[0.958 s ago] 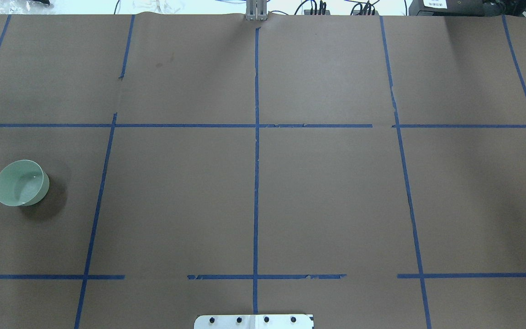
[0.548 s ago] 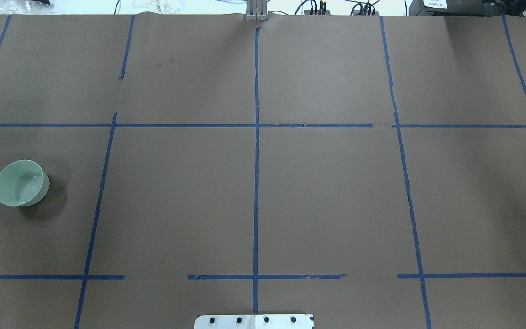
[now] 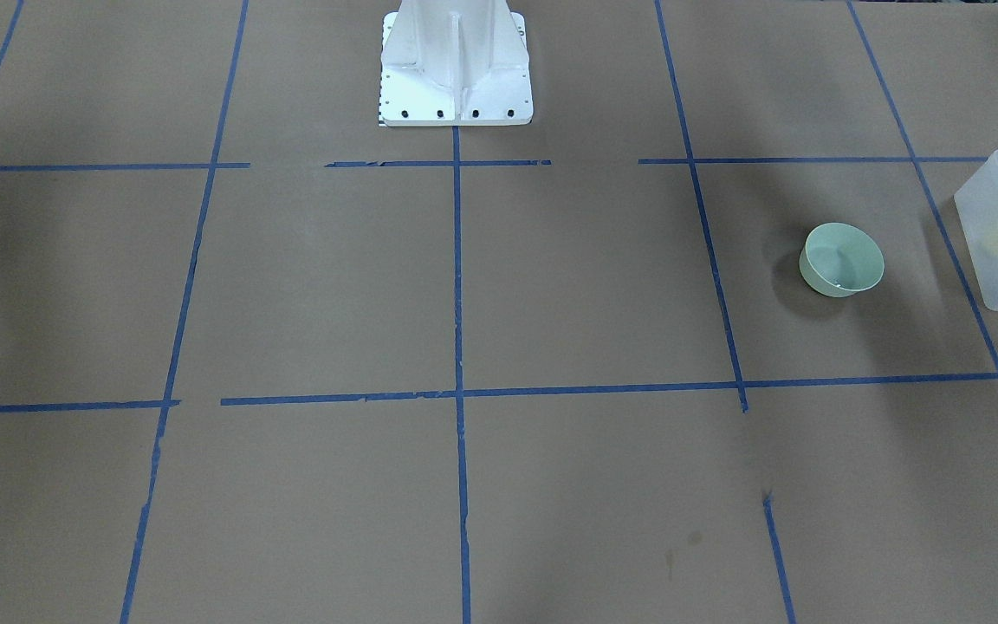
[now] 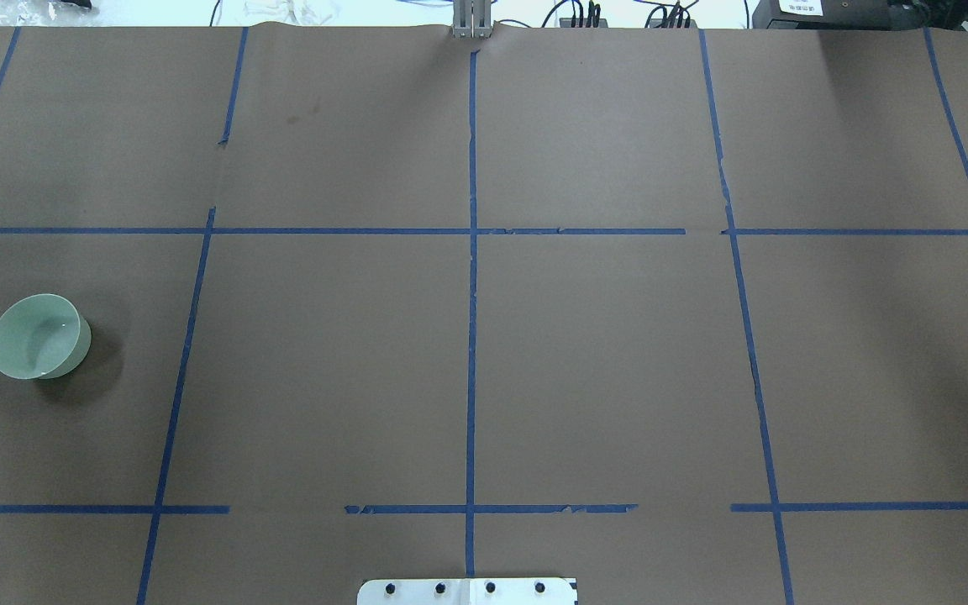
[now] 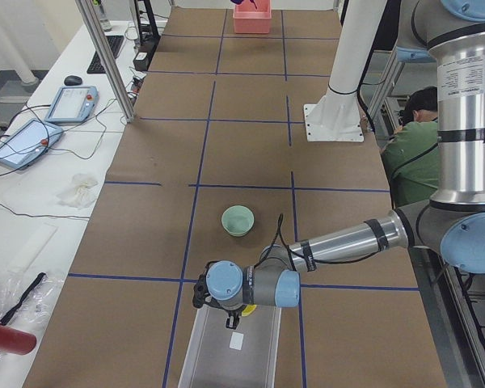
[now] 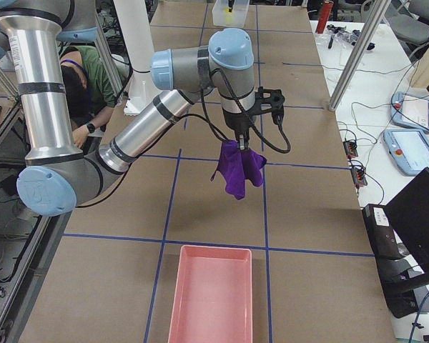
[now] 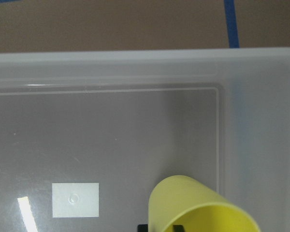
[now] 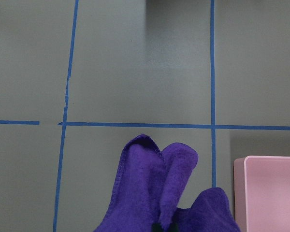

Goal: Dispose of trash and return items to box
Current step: 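Lower the cloth into the pink bin and release it with the right gripper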

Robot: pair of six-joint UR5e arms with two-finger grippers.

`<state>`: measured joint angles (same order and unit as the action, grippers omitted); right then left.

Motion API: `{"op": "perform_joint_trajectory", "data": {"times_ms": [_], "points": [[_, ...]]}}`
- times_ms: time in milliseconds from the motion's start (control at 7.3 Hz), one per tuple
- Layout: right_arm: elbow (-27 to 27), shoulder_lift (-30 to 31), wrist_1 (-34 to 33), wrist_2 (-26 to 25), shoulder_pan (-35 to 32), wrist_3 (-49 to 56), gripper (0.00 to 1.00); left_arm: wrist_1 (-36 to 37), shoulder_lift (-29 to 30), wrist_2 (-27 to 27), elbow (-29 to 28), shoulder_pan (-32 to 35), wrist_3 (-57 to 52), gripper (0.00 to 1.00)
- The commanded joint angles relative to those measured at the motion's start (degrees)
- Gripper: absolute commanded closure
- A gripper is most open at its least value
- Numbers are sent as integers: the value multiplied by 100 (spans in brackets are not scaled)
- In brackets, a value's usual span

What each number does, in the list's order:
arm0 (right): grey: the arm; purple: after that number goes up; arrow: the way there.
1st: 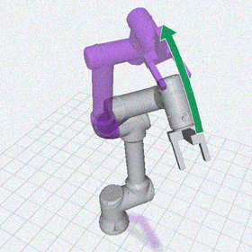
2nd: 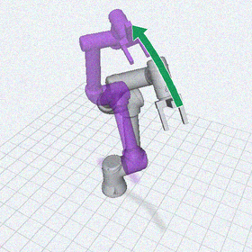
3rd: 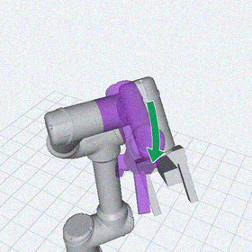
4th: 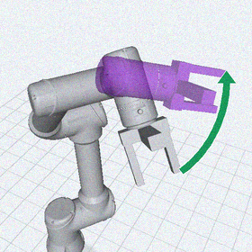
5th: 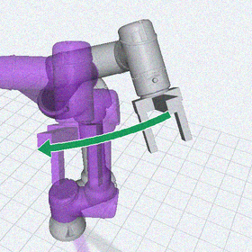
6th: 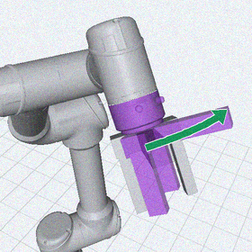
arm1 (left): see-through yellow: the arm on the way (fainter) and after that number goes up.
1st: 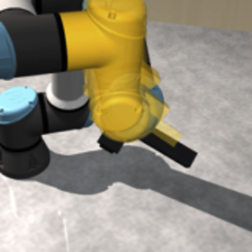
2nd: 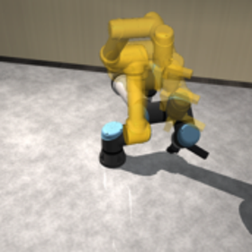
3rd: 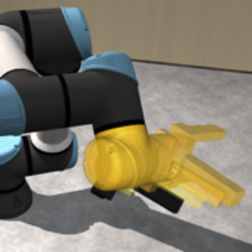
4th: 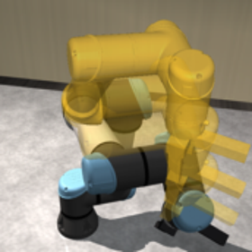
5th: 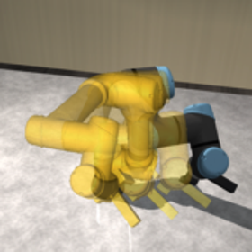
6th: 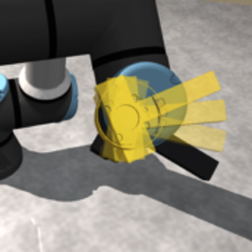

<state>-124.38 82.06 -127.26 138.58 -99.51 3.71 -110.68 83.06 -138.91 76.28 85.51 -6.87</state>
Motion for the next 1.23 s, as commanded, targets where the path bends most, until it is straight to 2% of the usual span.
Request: {"op": "perform_joint_trajectory", "data": {"times_ms": [0, 274, 411, 548, 685, 958, 1095], "points": [[10, 3, 0, -7, -16, 7, 100, -24, 9, -4, 53, 0, 10, 38], [45, 12, 0, -42, -16, 42, 100, 37, -104, 22, 499, 44, -16, 37], [71, 12, 0, -42, -16, 42, 100, 38, -436, 31, 910, 71, -17, 34], [141, 12, 0, -59, -25, 68, 100, 38, -700, 83, 1393, 410, -25, 0], [220, 12, 0, -129, -77, 269, 100, 55, -834, 371, 1859, 892, -25, 0], [666, 12, 9, -427, -419, 1110, 100, 56, -765, 444, 2362, 1639, 9, 0], [1156, -41, 26, -681, -629, 1767, 100, 38, -669, 514, 2669, 2009, 45, 0]]}}
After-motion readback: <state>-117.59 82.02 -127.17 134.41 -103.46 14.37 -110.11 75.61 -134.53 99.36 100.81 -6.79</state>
